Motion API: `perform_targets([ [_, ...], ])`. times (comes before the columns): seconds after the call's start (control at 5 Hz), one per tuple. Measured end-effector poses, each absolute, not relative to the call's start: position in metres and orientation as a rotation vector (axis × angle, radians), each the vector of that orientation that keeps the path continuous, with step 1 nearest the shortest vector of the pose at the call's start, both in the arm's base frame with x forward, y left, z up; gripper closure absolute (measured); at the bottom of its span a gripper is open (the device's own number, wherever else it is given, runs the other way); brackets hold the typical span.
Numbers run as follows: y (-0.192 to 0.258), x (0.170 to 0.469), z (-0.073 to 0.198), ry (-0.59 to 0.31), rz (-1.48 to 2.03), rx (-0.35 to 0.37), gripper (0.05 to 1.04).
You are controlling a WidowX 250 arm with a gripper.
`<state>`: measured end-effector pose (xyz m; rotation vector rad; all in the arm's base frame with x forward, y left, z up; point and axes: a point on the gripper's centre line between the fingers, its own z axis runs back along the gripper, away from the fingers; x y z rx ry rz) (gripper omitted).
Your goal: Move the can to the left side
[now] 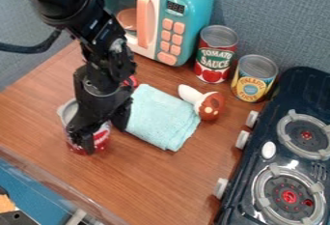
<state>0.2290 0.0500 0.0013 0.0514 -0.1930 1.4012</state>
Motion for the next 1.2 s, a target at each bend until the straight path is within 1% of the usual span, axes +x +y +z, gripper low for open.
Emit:
perform_targets([
  [0.2,0.071,0.238,0.0,-0.202,1.439,0.076,0.084],
  [0.4,0.101,0.247,0.003,-0.186,1.525,0.104,0.084],
  [0.6,0.121,0.255,0.002,-0.145,1.602,0.107,0.084],
  [0.8,0.148,0.272,0.006,-0.171,1.673,0.113,0.084],
  [1.2,0.181,0.287,0.015,-0.229,1.743,0.132,0.084],
])
